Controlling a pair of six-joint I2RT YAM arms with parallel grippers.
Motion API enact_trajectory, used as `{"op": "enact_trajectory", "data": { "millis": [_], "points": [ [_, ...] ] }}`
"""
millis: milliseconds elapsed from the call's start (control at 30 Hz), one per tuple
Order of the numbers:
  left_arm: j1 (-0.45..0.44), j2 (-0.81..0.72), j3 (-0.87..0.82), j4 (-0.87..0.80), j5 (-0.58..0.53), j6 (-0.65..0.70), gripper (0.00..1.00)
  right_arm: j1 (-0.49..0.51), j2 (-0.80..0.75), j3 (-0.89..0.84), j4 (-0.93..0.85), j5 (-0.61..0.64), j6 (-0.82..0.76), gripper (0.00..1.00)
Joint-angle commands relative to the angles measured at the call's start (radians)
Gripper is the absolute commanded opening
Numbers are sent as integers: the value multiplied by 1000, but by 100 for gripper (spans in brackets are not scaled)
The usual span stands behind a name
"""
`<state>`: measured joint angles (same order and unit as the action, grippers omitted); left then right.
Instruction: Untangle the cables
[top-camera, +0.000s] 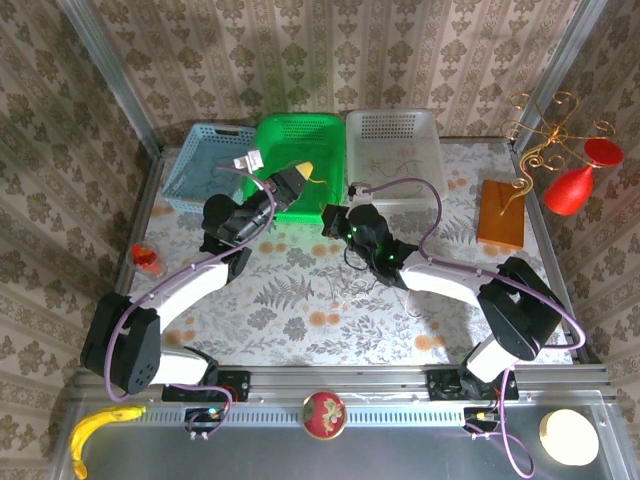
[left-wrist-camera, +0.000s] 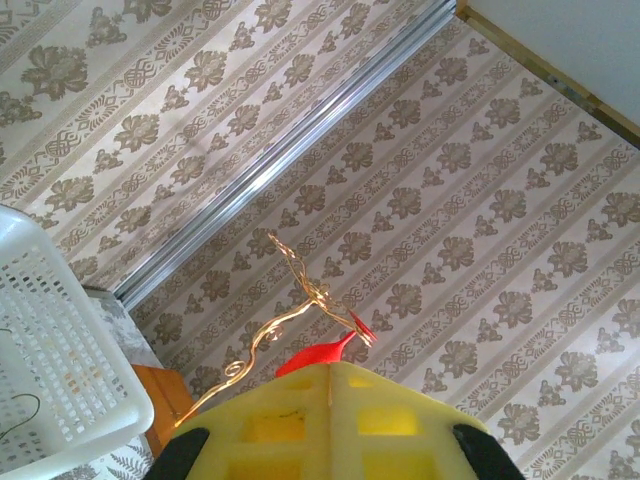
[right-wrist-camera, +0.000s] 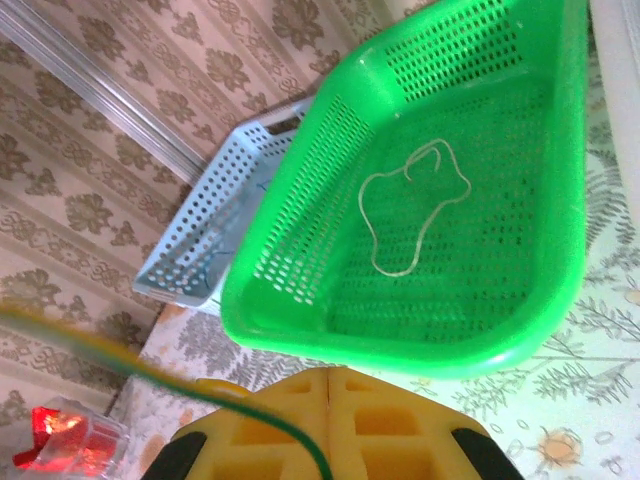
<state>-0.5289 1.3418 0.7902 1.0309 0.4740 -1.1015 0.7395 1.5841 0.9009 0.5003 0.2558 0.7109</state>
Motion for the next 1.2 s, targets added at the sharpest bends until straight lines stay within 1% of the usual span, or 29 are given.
{"op": "enact_trajectory", "data": {
  "millis": [0,233,367,467,567,600,733,767,833,900,1000,1167],
  "points": [
    [12,-36,-12,11,3,33,0,-14,-19,-47,12,36,2,0],
    [67,-71,-20,-46,26,72,0,-60,-67,-146,-32,61,-10,0],
    [67,-79,-27,-64,33,87,0,-95,-97,-184,-34,55,1,0],
    [69,-71,-29,-65,41,91,0,-107,-114,-170,-54,47,-15,0],
    [69,-61,-31,-68,53,99,0,-125,-114,-121,-90,26,-38,0],
    [67,-58,-31,-70,59,103,6,-133,-112,-97,-110,22,-48,0],
    [67,-62,-47,-103,59,137,40,-191,-86,27,-214,-6,-82,0],
    [93,-65,-51,-113,58,145,44,-206,-77,50,-233,-9,-91,0],
    [98,-72,-62,-132,54,164,52,-242,-48,118,-284,-15,-107,0],
    [102,-83,-69,-154,52,181,58,-275,-19,177,-316,-23,-122,0],
    [105,-107,-74,-210,49,219,64,-317,43,267,-371,-17,-145,0],
    [106,-155,-74,-323,45,292,70,-377,180,448,-489,28,-167,0]
  ]
}}
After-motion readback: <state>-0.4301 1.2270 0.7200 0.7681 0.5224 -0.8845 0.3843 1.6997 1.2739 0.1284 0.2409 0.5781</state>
